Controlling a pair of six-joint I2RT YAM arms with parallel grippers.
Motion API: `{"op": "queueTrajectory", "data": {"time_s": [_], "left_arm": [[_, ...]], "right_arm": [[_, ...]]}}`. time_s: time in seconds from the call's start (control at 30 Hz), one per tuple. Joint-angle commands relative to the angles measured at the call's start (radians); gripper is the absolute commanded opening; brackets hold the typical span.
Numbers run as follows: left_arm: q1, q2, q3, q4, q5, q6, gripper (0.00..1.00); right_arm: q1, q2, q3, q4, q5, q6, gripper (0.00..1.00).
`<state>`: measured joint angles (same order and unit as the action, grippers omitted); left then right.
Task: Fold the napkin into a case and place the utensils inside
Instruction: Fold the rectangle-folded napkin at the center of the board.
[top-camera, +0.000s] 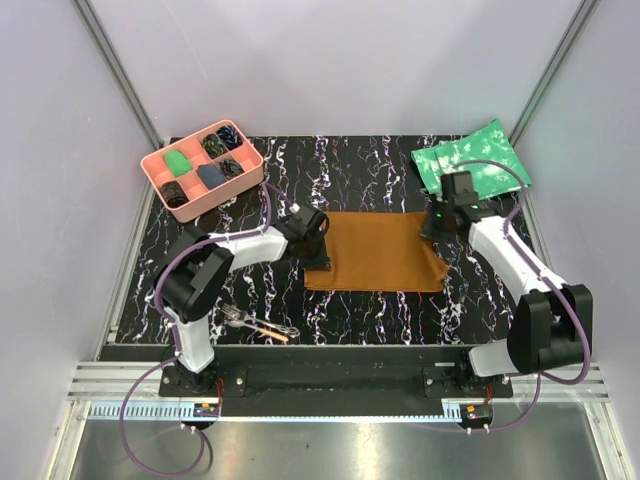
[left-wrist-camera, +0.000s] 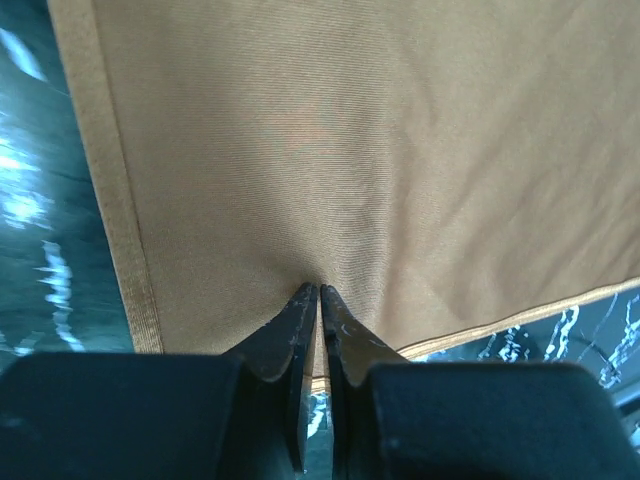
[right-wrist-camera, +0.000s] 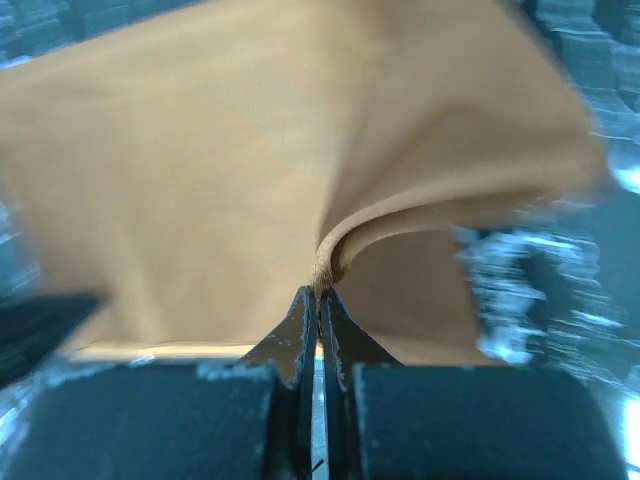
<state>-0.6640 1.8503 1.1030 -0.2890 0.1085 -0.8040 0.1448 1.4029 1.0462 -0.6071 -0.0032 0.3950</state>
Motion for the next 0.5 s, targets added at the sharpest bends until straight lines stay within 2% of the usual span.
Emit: {"op": "queueTrajectory", "data": {"time_s": [0.0, 0.1, 0.23, 0.33, 0.47], "left_arm": [[-0.016, -0.026, -0.035, 0.01, -0.012, -0.027, 0.12], [-0.003, -0.104, -0.063, 0.004, -0.026, 0.009, 0.14], [0.118, -0.198, -0.121, 0.008, 0.053, 0.028, 0.14], [0.167, -0.206, -0.16, -0.013, 0.023, 0.066, 0.14], [0.17, -0.165, -0.189, 0.0, 0.03, 0.057, 0.12]], "right_arm": [[0.148, 0.079, 0.121, 0.015, -0.121, 0.117, 0.0], [0.243, 0.149, 0.164, 0.052, -0.153, 0.18, 0.0], [0.321, 0.24, 0.227, 0.093, -0.19, 0.234, 0.0], [0.374, 0.297, 0.281, 0.102, -0.196, 0.249, 0.0], [0.415, 0.358, 0.322, 0.13, -0.216, 0.294, 0.0]]}}
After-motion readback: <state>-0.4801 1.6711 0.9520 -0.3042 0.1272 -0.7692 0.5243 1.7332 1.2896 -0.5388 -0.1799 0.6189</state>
